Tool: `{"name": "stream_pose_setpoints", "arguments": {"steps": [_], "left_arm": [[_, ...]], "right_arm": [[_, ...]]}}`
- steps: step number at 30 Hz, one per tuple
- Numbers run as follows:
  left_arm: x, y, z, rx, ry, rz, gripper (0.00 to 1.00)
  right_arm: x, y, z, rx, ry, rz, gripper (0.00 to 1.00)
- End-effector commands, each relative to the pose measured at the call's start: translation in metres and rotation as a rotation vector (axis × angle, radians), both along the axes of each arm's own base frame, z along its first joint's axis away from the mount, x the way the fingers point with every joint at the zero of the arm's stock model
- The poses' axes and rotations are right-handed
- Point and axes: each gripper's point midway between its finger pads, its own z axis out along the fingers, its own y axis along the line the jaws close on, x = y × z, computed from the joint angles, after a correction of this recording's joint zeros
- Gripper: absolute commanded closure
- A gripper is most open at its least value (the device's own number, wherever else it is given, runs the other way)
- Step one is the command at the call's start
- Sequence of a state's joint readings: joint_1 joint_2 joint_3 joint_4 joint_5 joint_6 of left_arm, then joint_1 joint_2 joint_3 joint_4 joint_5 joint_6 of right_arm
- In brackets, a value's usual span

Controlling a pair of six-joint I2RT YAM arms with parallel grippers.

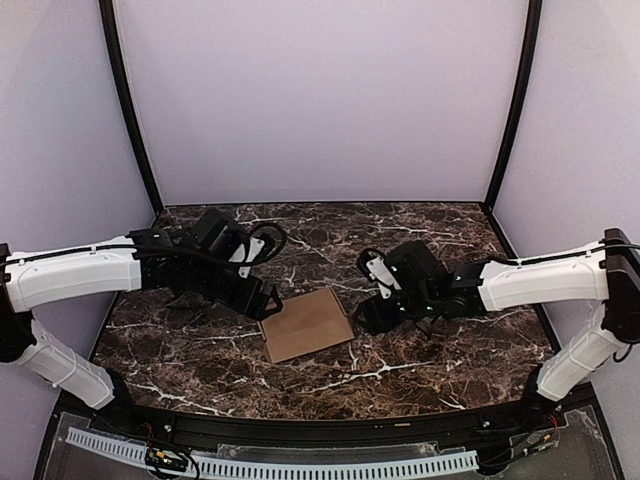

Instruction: Fold the paper box

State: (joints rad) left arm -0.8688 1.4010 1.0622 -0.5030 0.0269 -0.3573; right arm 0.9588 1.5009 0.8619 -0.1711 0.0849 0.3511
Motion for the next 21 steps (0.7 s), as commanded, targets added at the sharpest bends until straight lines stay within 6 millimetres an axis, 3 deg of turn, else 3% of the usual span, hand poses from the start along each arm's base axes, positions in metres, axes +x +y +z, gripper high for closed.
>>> {"name": "stream_pose_setpoints", "arguments": {"steps": [1,4,6,11,21], "left_arm": [[-0.017,0.045,-0.027,0.118,0.013,0.08,0.15],[-0.015,0.056,-0.04,0.113,0.004,0.123,0.09],[-0.016,0.056,-0.051,0.09,0.022,0.129,0.03],[-0.014,0.045,-0.074,0.003,0.081,0.14,0.01],[0.004,0.024,-0.061,-0.258,0.14,0.164,0.02]], "right_arm": [[0.017,0.0,0.015,0.051,-0.087,0.069,0.31],[0.022,0.006,0.018,0.101,-0.079,0.102,0.31],[0.023,0.012,0.019,0.133,-0.062,0.133,0.3],[0.03,0.025,0.016,0.202,-0.013,0.152,0.28],[0.039,0.049,-0.002,0.274,0.125,0.185,0.31]]}}
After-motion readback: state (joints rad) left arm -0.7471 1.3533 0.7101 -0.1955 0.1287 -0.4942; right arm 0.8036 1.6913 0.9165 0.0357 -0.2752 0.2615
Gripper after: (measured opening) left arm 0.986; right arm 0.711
